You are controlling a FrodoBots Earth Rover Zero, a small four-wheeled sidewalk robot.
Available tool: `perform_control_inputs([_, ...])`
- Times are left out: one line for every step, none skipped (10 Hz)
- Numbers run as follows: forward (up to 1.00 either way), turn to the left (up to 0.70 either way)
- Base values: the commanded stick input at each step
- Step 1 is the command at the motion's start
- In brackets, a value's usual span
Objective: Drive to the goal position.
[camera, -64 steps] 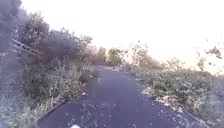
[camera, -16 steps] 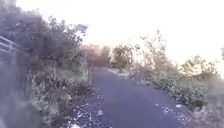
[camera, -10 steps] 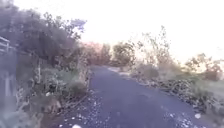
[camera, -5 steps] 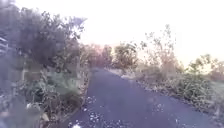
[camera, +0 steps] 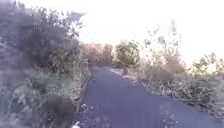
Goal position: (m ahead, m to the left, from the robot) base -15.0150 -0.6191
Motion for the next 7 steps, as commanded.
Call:
perform_control_inputs([0.7, 0.01])
perform_control_inputs([0.7, 0.01])
perform_control_inputs([0.7, 0.01])
perform_control_inputs([0.7, 0.02])
perform_control_inputs([0.7, 0.02])
perform_control_inputs([0.7, 0.02])
perform_control_inputs([0.69, 0.02])
